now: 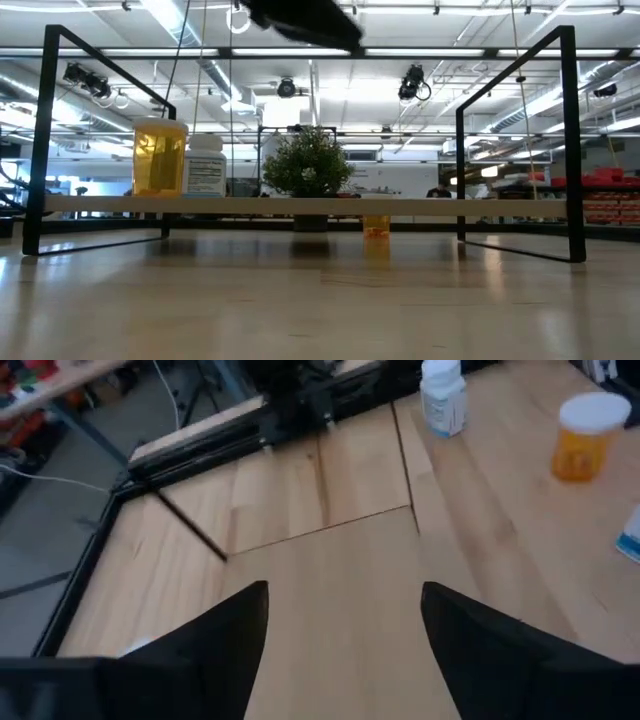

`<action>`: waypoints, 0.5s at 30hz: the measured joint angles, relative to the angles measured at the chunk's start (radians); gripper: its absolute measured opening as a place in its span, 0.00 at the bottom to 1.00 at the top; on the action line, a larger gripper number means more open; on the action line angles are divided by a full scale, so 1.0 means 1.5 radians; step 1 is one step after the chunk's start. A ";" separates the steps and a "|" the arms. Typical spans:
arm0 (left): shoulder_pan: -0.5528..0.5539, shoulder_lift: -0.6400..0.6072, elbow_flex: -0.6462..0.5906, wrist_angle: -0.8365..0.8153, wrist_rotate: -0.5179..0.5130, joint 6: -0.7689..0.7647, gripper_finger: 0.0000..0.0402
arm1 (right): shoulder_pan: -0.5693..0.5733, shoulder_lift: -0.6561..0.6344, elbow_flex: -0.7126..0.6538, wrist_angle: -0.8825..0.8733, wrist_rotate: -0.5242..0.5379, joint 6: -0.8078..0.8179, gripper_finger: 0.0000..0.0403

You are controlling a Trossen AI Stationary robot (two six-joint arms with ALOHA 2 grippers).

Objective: Pick and place medicine bottles onto shelf by color
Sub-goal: Put the bottom center white pill bottle on the shelf

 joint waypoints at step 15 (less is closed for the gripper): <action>0.001 -0.182 -0.204 0.285 0.045 0.039 0.63 | 0.044 0.161 0.021 -0.025 -0.129 0.234 0.54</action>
